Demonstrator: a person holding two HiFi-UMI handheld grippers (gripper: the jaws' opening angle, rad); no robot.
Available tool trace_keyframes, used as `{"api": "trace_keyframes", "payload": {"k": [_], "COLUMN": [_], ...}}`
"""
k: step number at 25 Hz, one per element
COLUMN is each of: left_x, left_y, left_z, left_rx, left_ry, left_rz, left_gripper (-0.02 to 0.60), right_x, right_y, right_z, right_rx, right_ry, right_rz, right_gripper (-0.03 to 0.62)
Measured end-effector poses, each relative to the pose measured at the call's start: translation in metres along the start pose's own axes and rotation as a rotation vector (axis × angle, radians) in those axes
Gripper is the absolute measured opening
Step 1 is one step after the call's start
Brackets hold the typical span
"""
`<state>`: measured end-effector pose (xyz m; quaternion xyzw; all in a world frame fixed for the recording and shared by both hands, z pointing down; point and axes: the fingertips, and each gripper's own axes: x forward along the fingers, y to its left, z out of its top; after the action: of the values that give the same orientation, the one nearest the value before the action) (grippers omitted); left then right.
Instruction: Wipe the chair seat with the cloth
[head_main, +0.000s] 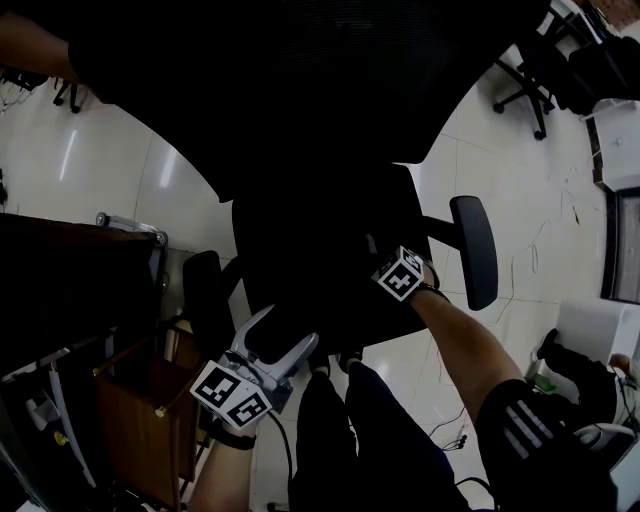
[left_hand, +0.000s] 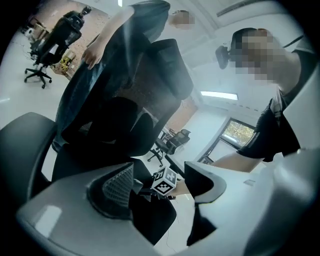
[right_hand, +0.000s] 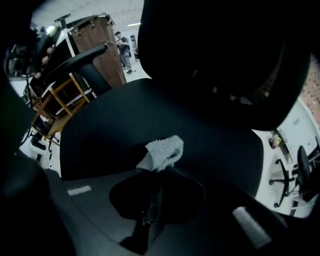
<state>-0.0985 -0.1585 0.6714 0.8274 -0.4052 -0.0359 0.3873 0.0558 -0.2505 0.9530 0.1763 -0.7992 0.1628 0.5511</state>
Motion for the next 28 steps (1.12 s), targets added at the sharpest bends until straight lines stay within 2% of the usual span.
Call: {"api": "trace_keyframes", "payload": {"k": [4, 9, 11, 15, 18, 21, 25, 28], "left_x": [0.002, -0.005, -0.012, -0.029, -0.037, -0.047, -0.058, -0.063], "left_y": [-0.007, -0.010, -0.008, -0.002, -0.001, 0.001, 0.006, 0.008], "left_z": [-0.003, -0.008, -0.010, -0.019, -0.026, -0.027, -0.030, -0.033], "left_rx": [-0.002, -0.007, -0.012, -0.031, -0.046, -0.057, -0.061, -0.064], "left_ry": [0.004, 0.008, 0.006, 0.015, 0.017, 0.002, -0.004, -0.006], "left_rz": [-0.009, -0.002, 0.008, 0.042, 0.059, 0.078, 0.100, 0.105], "left_gripper": [0.341, 0.341, 0.341, 0.341, 0.341, 0.341, 0.341, 0.341], "right_x": [-0.024, -0.030, -0.027, -0.016, -0.002, 0.008, 0.021, 0.032], "right_y": [-0.033, -0.032, -0.009, 0.072, 0.140, 0.201, 0.257, 0.269], "right_z": [-0.033, -0.034, -0.017, 0.040, 0.078, 0.109, 0.124, 0.122], "right_rx": [0.060, 0.105, 0.109, 0.097, 0.085, 0.018, -0.055, -0.020], "right_ry": [0.029, 0.039, -0.009, -0.132, -0.174, -0.195, -0.176, -0.159], "right_rz": [-0.080, -0.131, -0.088, 0.072, 0.200, 0.301, 0.378, 0.390], "right_gripper": [0.029, 0.029, 0.029, 0.029, 0.029, 0.029, 0.029, 0.029]}}
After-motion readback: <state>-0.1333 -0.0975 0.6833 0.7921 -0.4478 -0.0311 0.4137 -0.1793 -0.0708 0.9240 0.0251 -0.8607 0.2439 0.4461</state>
